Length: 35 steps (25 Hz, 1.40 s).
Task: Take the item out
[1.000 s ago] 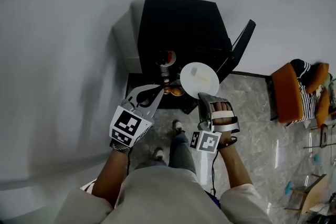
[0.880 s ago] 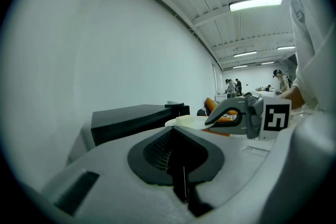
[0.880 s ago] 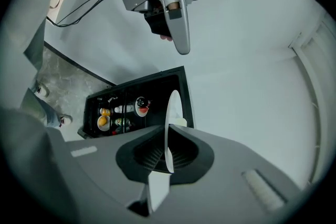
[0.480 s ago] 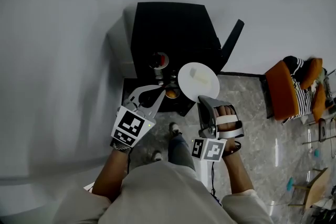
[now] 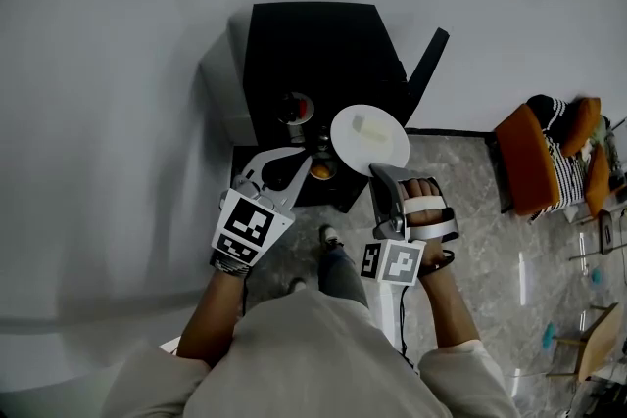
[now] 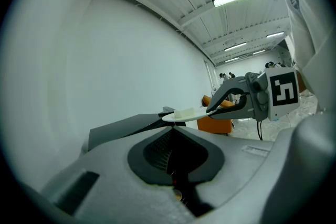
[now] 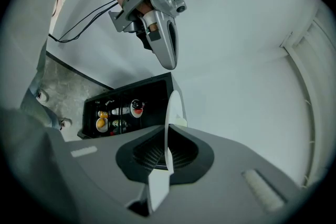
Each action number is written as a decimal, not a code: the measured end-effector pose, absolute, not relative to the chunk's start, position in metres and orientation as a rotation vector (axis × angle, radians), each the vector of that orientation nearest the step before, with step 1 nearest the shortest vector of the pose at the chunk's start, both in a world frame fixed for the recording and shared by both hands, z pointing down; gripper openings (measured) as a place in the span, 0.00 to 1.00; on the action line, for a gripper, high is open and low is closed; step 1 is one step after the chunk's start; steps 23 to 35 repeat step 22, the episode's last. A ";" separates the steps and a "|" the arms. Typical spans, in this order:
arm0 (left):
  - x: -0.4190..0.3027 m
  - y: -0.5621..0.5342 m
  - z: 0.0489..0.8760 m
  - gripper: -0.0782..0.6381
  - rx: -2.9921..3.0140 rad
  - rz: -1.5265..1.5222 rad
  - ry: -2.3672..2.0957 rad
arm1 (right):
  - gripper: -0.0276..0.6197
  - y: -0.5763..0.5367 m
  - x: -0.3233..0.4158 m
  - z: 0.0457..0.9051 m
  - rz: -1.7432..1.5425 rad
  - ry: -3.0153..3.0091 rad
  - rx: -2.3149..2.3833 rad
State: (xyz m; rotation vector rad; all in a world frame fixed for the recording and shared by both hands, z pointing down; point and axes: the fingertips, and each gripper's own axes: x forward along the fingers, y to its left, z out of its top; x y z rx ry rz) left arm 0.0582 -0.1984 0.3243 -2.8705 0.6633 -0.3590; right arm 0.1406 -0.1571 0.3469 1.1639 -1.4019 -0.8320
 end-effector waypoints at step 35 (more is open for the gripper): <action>0.047 -0.201 0.333 0.11 -2.865 -0.372 0.667 | 0.07 -0.164 0.120 0.354 -0.844 -1.413 1.133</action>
